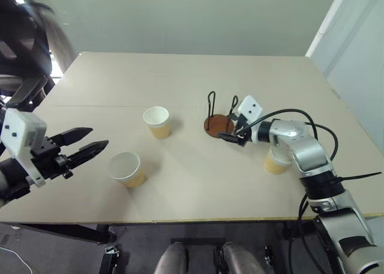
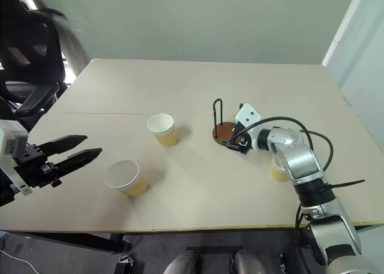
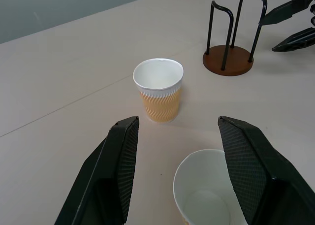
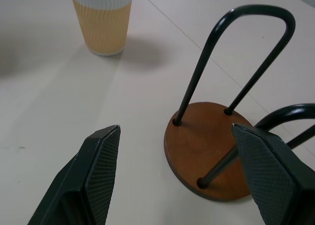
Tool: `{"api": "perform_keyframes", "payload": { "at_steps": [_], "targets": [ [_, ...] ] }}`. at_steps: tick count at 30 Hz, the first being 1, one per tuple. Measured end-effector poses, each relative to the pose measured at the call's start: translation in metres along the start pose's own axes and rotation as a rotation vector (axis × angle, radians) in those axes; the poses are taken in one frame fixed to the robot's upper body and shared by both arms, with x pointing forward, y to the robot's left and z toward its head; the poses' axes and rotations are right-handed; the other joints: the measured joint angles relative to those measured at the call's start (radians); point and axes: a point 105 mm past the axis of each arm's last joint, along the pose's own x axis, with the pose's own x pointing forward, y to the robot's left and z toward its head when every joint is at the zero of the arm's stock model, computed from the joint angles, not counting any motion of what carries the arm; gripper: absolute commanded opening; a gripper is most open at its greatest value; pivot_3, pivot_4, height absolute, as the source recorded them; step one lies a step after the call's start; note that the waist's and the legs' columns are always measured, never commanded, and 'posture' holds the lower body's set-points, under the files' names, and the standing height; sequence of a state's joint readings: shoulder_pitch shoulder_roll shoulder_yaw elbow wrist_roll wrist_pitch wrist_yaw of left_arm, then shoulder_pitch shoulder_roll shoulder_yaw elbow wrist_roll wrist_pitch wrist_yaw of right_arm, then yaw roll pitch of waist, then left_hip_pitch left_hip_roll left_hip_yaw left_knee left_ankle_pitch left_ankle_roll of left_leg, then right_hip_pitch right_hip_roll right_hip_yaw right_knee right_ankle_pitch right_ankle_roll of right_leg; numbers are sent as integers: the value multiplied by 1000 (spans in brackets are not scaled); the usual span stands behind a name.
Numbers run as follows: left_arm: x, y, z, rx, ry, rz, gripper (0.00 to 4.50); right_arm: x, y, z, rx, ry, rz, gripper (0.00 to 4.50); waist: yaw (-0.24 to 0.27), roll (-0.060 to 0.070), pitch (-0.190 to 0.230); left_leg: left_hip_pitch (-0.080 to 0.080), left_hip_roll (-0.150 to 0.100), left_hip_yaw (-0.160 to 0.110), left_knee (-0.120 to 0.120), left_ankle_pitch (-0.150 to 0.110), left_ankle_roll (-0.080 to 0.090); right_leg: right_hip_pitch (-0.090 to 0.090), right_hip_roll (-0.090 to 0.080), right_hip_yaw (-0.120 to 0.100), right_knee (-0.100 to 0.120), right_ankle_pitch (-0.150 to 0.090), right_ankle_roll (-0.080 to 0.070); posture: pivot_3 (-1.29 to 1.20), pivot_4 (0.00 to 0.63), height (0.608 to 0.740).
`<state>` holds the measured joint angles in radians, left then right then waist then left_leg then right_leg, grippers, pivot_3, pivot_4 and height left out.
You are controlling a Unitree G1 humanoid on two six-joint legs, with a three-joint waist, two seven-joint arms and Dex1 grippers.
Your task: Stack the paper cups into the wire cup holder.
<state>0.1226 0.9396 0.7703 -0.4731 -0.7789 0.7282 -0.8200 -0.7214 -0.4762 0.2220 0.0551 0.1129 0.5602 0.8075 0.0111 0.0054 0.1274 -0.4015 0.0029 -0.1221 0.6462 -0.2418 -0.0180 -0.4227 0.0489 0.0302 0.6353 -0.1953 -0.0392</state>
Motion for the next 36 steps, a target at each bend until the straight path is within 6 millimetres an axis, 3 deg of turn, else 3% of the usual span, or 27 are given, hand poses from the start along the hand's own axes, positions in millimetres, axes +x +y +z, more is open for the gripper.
{"api": "perform_keyframes", "payload": {
  "at_steps": [11,16,24,27,36],
  "targets": [
    [-1,1,-3,-9,7,16,2721,-7,-10,-23,-19,110,16,3706,0,0,0,0,0,0,0,0,0,0,0,0,1,0,0,0,150,740],
    [-1,2,-3,-12,1,21,2721,4,-22,-13,-42,82,-8,3706,-5,0,0,1,0,0,-1,0,0,0,0,0,2,0,0,0,150,740],
    [-3,0,-3,-6,5,29,2721,25,-13,-8,-30,36,21,3706,-1,0,0,-1,0,-1,-1,-1,-1,-1,0,-1,-1,0,0,0,150,740],
    [-7,0,-2,5,1,46,2765,27,-15,-6,-43,35,17,3096,0,0,0,-1,0,-1,-1,-1,-1,-1,0,-1,-1,0,-1,0,150,740],
    [-7,-3,-2,7,0,54,2765,31,-20,-5,-67,37,5,20,-1,0,0,0,0,-1,-1,-2,-2,-1,0,-1,1,-1,-1,0,150,740]
  ]
}}
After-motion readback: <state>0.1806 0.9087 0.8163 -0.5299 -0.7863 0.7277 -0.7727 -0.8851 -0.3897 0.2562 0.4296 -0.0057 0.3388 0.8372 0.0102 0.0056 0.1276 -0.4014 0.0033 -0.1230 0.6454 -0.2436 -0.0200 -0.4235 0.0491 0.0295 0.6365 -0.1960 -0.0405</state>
